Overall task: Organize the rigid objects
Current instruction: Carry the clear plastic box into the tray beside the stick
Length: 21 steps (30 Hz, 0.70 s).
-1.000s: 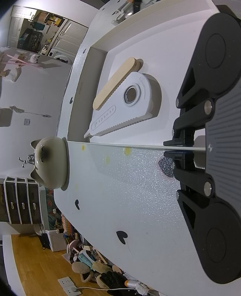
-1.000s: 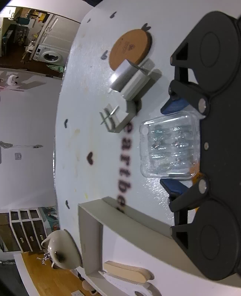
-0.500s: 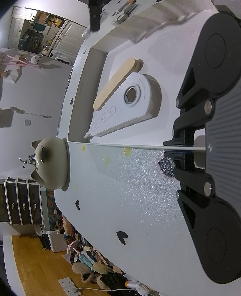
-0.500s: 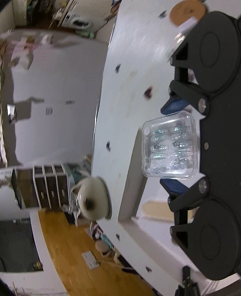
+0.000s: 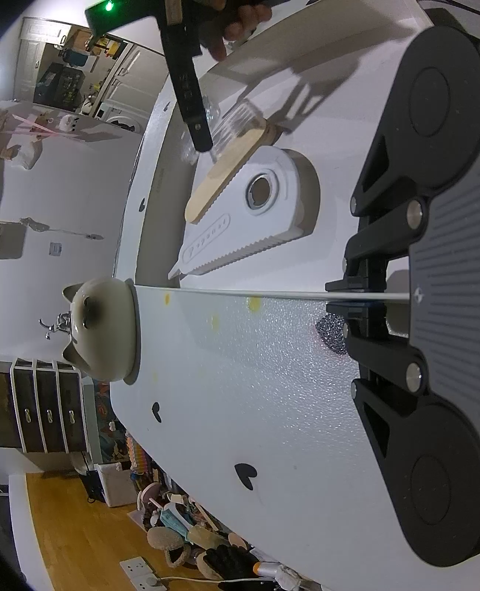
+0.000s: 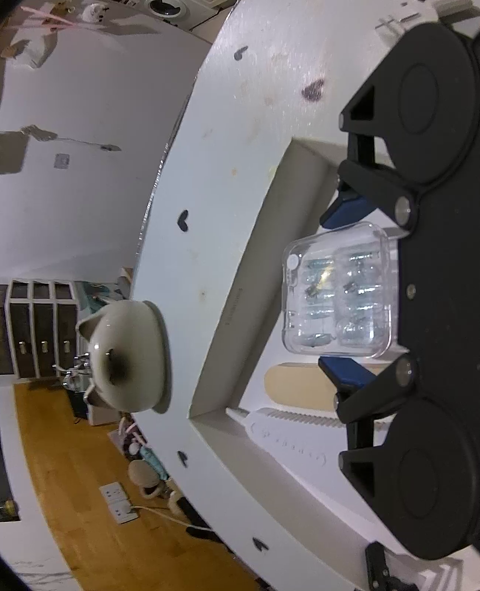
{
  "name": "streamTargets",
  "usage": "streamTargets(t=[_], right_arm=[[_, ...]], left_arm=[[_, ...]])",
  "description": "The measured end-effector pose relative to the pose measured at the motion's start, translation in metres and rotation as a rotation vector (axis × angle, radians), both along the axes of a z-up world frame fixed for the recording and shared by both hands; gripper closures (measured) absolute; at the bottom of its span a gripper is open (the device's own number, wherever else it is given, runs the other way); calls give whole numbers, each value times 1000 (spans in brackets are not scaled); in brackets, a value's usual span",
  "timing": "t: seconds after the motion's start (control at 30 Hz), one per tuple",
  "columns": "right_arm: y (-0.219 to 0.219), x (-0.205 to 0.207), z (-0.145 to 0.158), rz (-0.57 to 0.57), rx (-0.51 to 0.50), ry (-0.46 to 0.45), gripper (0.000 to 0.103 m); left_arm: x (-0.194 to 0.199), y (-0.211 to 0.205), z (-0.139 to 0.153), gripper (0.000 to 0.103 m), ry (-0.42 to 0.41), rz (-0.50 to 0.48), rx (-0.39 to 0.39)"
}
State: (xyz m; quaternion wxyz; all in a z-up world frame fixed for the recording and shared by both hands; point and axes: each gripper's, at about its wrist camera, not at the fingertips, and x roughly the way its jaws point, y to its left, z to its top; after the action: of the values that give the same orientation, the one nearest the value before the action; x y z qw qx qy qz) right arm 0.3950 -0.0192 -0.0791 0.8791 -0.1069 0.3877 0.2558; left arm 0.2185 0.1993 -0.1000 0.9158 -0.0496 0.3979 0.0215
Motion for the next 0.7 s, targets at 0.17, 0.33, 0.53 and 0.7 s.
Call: streamTargets(t=[0.17,0.33,0.53,0.7], right_arm=[[4,5,-5,-6,15,2,27],[4,6,-8,-21,32,41,26],[-3,-3,-8,-31,44,62,25],[-13,-10,-6,-50,60,72,25]], left_arm=[[0,0,0,100,-2,-1,-1],[-1,0,0,100,-2,1,-2],[-1,0,0,100,-2,3,0],[0,0,0,100,0,5,2]])
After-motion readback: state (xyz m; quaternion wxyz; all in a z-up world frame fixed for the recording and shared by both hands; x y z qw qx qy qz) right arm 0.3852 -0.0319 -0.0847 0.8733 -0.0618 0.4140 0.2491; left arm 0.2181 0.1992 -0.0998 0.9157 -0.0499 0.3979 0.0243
